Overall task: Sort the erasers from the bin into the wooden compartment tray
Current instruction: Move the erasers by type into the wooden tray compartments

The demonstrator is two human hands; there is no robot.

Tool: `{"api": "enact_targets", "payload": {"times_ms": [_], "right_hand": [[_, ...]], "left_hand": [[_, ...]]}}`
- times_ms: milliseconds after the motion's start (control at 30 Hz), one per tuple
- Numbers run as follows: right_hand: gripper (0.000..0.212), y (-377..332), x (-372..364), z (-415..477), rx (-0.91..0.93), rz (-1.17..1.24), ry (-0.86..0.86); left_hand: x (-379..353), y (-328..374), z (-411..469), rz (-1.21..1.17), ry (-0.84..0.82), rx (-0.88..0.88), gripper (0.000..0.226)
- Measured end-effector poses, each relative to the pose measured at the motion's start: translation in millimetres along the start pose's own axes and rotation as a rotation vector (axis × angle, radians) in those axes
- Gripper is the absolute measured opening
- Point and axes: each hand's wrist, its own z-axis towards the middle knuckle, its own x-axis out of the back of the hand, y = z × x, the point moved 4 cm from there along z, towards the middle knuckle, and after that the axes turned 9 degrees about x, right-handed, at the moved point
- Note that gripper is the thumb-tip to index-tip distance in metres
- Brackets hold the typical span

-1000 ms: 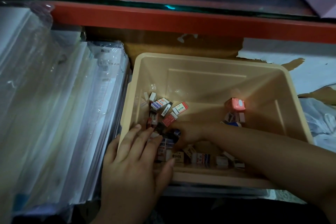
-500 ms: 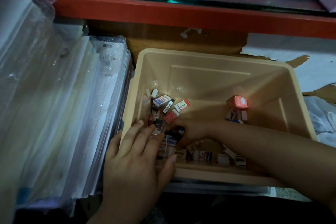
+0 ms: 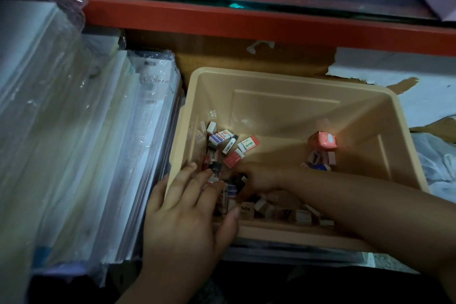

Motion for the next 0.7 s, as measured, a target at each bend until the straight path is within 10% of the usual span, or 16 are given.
{"api": "enact_targets", "payload": {"times_ms": [467, 700], "right_hand": [[0.009, 5, 12, -11, -0.041, 0.105, 0.175], [0.021, -37, 57, -67, -0.059, 0.272, 0.362]], "left_hand": [[0, 0, -1, 0.003, 0.031, -0.012, 0.044], [5, 0, -2, 0.008, -0.006, 0.009, 0.043]]}}
